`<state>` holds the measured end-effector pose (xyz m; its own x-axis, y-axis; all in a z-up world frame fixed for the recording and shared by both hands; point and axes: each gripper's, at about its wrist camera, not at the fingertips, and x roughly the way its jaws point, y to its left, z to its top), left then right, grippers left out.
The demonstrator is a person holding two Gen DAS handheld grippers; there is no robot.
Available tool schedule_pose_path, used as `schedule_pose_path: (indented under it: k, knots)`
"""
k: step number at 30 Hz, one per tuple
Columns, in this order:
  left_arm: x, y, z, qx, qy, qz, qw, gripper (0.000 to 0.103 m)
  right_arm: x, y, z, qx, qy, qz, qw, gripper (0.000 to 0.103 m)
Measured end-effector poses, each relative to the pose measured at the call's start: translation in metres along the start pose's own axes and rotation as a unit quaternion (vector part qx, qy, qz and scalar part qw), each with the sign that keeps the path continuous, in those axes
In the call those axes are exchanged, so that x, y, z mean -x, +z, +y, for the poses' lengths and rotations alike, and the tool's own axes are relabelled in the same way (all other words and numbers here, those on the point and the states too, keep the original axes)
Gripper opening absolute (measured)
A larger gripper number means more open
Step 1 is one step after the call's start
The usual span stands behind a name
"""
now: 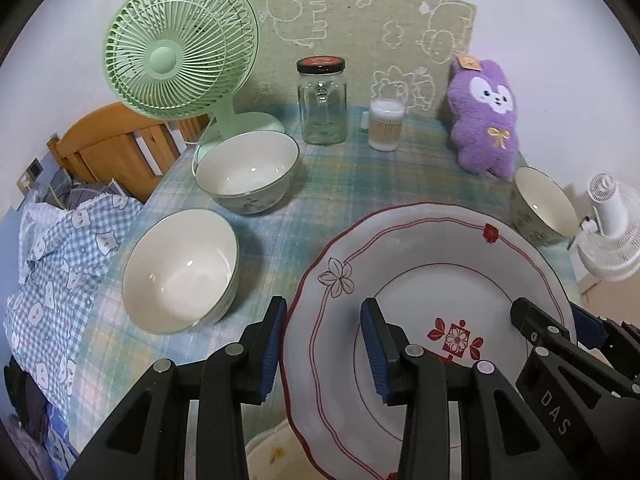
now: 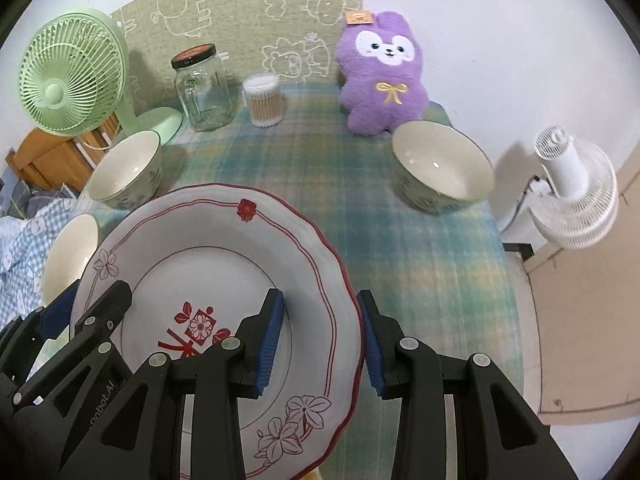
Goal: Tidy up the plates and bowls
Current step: 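Lift the red-rimmed plate and carry it toward the yellow plates, then lower the red-rimmed plate onto the stacked yellow-flower plates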
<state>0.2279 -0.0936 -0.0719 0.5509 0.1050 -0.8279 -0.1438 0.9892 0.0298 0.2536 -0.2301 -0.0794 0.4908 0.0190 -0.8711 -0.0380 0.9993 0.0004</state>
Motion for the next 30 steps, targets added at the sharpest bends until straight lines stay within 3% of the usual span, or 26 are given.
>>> schedule_pose_path:
  k: [14,30]
  knots:
    - [0.024,-0.056,0.014,-0.041,-0.036,0.025,0.9982,0.038,0.038,-0.075,0.011,-0.039,-0.036,0.017,0.998,0.041]
    - [0.018,-0.110,0.023,-0.086,-0.052,0.062,0.9930,0.038,0.034,-0.142,0.022,-0.065,-0.062,0.062,0.994,0.041]
